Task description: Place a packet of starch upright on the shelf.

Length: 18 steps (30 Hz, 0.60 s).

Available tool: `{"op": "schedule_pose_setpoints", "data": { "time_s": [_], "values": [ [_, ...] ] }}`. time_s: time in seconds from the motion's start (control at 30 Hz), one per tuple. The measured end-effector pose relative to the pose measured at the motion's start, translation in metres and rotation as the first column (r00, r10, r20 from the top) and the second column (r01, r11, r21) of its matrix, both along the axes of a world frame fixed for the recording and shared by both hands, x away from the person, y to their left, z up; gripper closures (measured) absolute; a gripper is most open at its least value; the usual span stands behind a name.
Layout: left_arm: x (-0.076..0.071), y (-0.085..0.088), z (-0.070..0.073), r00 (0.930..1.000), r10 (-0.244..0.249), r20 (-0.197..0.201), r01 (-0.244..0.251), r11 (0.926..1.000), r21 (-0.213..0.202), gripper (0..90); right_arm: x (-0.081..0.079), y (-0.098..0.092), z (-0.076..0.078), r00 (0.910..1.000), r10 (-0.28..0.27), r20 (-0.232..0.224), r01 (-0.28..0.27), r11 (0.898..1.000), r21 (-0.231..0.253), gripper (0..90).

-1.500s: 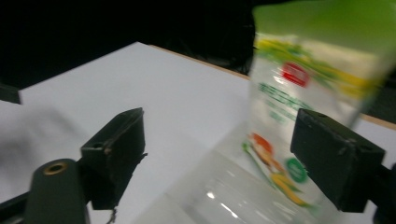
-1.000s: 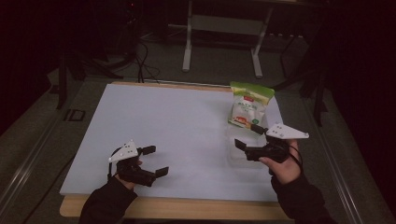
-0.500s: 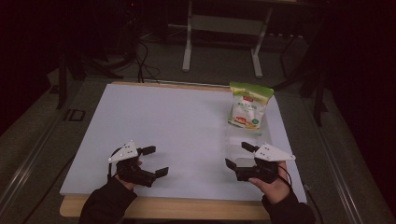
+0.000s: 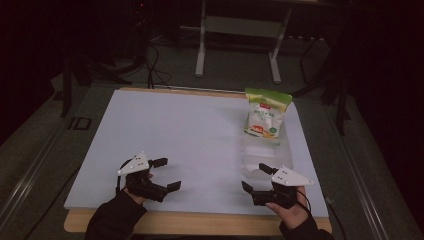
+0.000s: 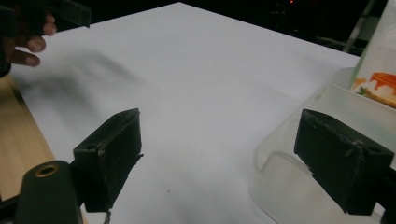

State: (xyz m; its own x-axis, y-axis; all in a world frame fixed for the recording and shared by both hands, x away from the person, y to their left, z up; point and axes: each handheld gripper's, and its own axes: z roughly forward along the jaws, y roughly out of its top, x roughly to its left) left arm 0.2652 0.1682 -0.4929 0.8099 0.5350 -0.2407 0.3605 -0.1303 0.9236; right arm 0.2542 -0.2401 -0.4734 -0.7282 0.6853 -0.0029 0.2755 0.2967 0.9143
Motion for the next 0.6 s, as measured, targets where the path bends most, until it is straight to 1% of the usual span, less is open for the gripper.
{"op": "schedule_pose_setpoints", "data": {
  "time_s": [0.03, 0.13, 0.17, 0.2, 0.23, 0.3, 0.37, 0.5, 0.6],
  "values": [
    [0.000, 0.000, 0.000, 1.0000, -0.003, 0.000, 0.003, 1.0000, 0.002, 0.0, -0.002, -0.002, -0.002, 0.9999, -0.010, 0.011, 0.010, 1.000, 0.004, 14.5],
    [0.000, 0.000, -0.001, 1.0000, -0.004, -0.001, 0.004, 1.0000, 0.006, 0.0, -0.005, -0.005, -0.004, 0.9997, -0.011, 0.020, 0.011, 1.000, 0.010, 14.4],
    [0.001, 0.001, -0.002, 1.0000, -0.003, -0.005, 0.003, 1.0000, 0.003, 0.0, -0.006, -0.007, -0.006, 0.9995, -0.018, 0.027, 0.018, 1.000, -0.001, 14.2],
    [0.001, 0.001, -0.002, 1.0000, -0.003, -0.005, 0.003, 1.0000, 0.003, 0.0, -0.006, -0.007, -0.006, 0.9995, -0.018, 0.027, 0.018, 1.000, -0.001, 14.2],
    [0.001, 0.000, -0.003, 1.0000, -0.005, -0.004, 0.005, 1.0000, 0.008, 0.0, -0.007, -0.009, -0.008, 0.9994, -0.023, 0.024, 0.024, 1.000, -0.018, 14.2],
    [0.000, 0.000, -0.003, 1.0000, -0.005, -0.002, 0.005, 0.9999, 0.013, 0.0, -0.007, -0.010, -0.012, 0.9997, -0.019, 0.012, 0.020, 0.999, -0.025, 14.2],
    [-0.001, -0.001, -0.003, 0.9999, -0.008, 0.006, 0.008, 0.9994, 0.035, 0.0, -0.005, -0.010, -0.014, 0.9998, -0.018, 0.006, 0.019, 0.999, -0.029, 14.1],
    [-0.001, -0.002, -0.004, 0.9999, -0.012, 0.010, 0.012, 0.9989, 0.046, 0.0, -0.003, -0.010, -0.015, 0.9998, -0.017, 0.012, 0.017, 0.999, -0.026, 14.1],
    [-0.001, -0.002, -0.005, 0.9999, -0.014, 0.005, 0.013, 0.9988, 0.047, 0.0, -0.003, -0.011, -0.016, 0.9998, -0.017, 0.010, 0.017, 0.999, -0.027, 14.2]
  ]
}}
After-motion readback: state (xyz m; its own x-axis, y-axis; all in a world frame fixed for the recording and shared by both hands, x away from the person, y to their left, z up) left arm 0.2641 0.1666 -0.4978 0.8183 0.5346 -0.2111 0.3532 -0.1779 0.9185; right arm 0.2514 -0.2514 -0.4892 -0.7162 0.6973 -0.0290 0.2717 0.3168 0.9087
